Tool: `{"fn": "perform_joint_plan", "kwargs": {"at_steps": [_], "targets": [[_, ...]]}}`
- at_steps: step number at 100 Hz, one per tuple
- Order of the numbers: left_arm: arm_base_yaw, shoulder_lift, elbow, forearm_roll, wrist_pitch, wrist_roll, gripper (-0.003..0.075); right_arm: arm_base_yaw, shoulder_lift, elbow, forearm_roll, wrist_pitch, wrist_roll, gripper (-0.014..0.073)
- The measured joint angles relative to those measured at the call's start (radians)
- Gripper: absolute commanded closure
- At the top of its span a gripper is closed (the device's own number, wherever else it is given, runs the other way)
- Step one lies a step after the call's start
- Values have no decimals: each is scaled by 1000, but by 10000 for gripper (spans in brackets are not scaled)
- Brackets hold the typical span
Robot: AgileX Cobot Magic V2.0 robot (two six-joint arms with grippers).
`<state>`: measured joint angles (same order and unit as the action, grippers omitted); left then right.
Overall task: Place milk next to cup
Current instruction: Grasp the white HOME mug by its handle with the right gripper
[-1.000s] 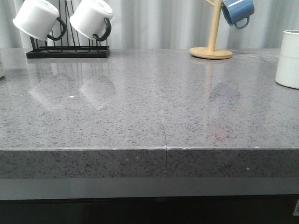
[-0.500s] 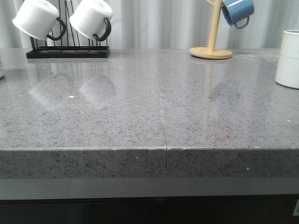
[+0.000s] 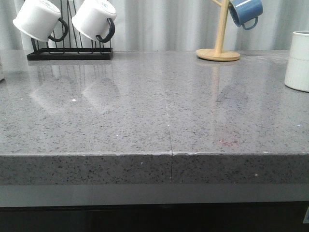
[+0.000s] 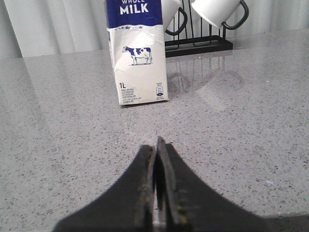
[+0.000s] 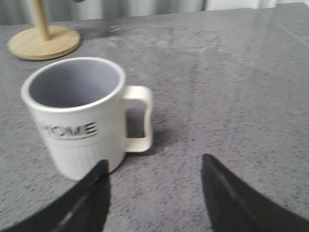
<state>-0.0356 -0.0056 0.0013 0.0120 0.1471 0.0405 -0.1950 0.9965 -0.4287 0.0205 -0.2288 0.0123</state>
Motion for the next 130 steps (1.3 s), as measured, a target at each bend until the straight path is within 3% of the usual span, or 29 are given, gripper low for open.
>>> {"fn": "perform_joint_plan", "kwargs": {"at_steps": [55,91,100,117,130], "targets": [[0,0,0,0,0,0,741,-14,393,-15,0,-408,0,95],[0,0,0,0,0,0,741,-14,549,-124,4,-458,0,111],[0,0,0,0,0,0,741,-14,580,-156,4,-460,0,197],[0,0,0,0,0,0,741,-14,605,-176,4,-464,0,489],[0,0,0,0,0,0,741,-14,607,-178,4,-466,0,609]]}}
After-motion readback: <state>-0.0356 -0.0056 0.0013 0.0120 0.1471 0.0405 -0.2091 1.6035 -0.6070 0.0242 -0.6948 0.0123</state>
